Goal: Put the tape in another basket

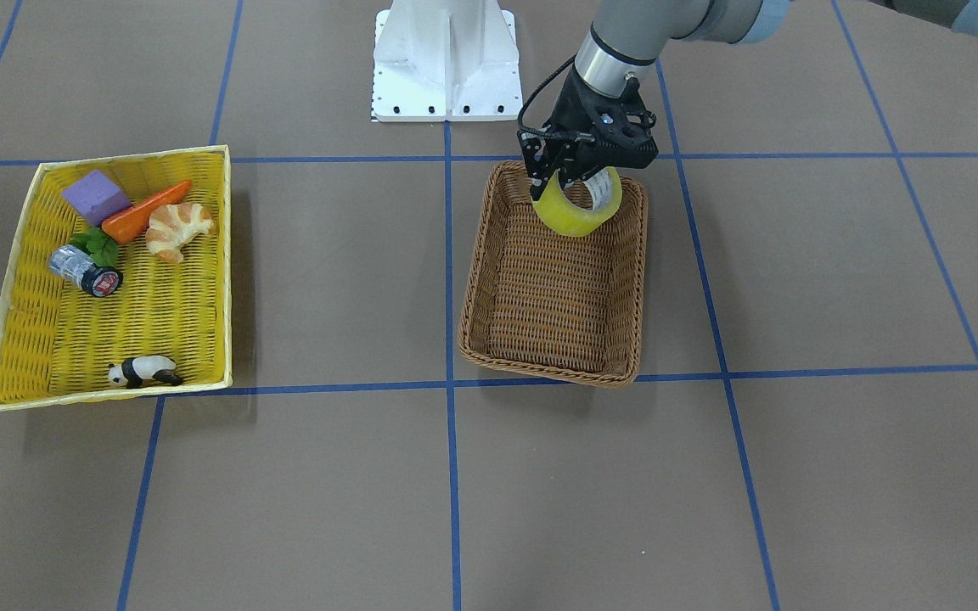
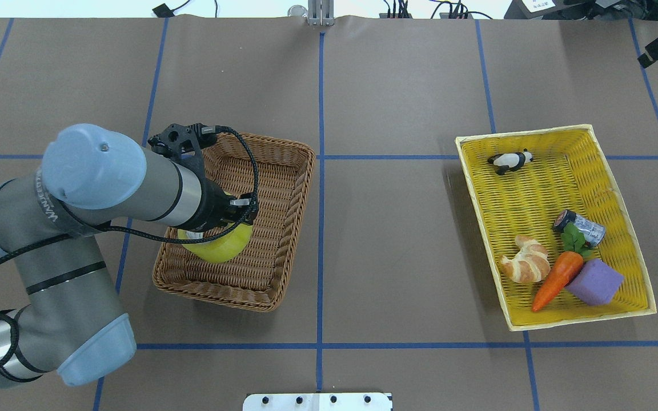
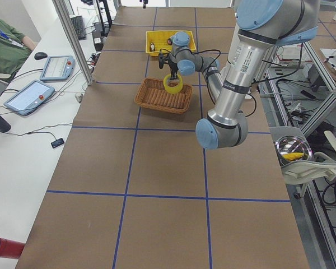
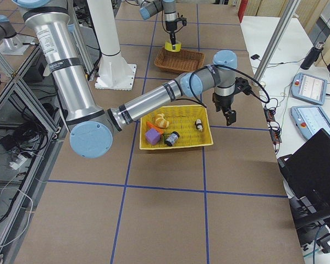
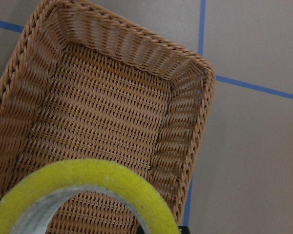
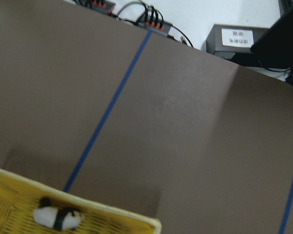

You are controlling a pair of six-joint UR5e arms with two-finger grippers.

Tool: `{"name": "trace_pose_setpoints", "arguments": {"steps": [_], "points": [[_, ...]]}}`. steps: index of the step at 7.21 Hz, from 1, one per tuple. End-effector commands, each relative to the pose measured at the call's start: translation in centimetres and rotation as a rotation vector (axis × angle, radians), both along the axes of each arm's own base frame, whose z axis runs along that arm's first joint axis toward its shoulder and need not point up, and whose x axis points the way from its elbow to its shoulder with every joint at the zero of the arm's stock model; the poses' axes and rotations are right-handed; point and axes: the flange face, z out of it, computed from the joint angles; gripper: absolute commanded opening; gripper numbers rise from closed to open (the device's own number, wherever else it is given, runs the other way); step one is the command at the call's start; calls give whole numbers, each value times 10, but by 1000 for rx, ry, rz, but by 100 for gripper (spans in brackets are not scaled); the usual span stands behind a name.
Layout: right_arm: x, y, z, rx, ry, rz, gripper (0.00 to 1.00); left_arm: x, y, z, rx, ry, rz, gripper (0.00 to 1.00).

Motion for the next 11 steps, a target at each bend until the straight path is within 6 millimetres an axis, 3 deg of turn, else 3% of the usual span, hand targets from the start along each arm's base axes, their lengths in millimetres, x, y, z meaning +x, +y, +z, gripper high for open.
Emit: {"name": "trace_pose_setpoints", "arguments": {"steps": [1, 4, 5, 6, 7, 8, 9, 11], "points": [[33, 12, 29, -135, 41, -56, 100, 28, -12, 17, 0, -57, 11, 0], [57, 25, 54, -196, 3, -20, 100, 53, -23, 41, -10, -118, -9, 0], [60, 27, 57, -205, -7, -13, 100, 60, -26, 39, -11, -121, -11, 0], [64, 29, 58, -207, -7, -5, 100, 60, -26, 39, -8, -122, -13, 61], [67, 32, 64, -217, -4, 0, 100, 57, -28, 38, 7, -126, -32, 98], [67, 41, 66, -239, -4, 26, 100, 55, -29, 36, 34, -135, -28, 98], [73, 58, 90, -255, 31, 30, 100, 35, -41, 35, 71, -144, -33, 98], [86, 60, 97, -246, 32, 62, 100, -48, -96, 41, 189, -356, 29, 98]]}}
